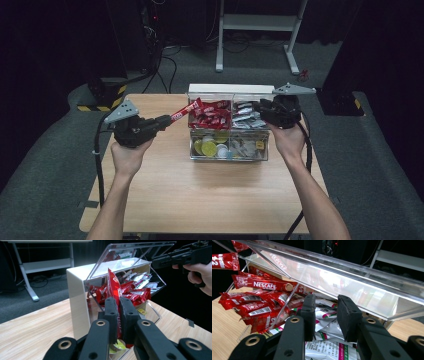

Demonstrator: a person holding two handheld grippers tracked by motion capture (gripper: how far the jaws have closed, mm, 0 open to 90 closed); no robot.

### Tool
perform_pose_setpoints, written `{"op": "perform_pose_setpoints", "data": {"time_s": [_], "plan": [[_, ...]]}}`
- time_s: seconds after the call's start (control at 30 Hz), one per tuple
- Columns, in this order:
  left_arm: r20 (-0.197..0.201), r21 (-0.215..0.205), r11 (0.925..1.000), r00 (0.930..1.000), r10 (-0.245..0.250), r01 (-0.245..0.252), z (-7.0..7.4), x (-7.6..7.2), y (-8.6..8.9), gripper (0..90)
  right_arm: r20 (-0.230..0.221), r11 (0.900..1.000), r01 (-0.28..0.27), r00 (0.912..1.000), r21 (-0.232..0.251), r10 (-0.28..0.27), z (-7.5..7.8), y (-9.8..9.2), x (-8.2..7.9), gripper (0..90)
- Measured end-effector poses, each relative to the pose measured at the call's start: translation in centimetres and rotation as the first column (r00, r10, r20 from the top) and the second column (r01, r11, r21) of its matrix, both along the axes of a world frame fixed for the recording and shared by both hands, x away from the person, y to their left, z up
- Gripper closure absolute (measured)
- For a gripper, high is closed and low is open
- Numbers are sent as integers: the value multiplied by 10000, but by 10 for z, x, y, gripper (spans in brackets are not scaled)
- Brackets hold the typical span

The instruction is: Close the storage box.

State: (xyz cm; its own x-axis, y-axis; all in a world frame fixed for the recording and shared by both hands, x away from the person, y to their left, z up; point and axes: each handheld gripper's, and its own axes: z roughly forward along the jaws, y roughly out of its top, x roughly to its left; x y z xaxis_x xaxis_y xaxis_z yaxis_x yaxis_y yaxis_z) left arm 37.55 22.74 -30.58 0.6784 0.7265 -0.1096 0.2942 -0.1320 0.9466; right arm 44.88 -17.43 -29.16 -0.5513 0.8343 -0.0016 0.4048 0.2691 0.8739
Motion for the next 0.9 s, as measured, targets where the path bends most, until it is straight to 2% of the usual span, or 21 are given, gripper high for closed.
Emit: {"op": "perform_pose_setpoints", "data": {"time_s": [0.4, 0.53, 0.9], "plan": [[51, -104, 9996, 9996, 266, -265, -5, -13, 15, 859, -9, 10000, -12, 10000, 72, 12, 1, 0, -1, 681], [93, -197, 9992, 9994, 339, -338, -7, -15, 19, 859, 34, 10000, -9, 10000, -58, 9, 1, 0, -1, 678], [56, -308, 9973, 9978, 663, -661, -12, -22, 32, 859, 27, 10000, -8, 10000, -10, 8, 1, 0, 0, 680]]}}
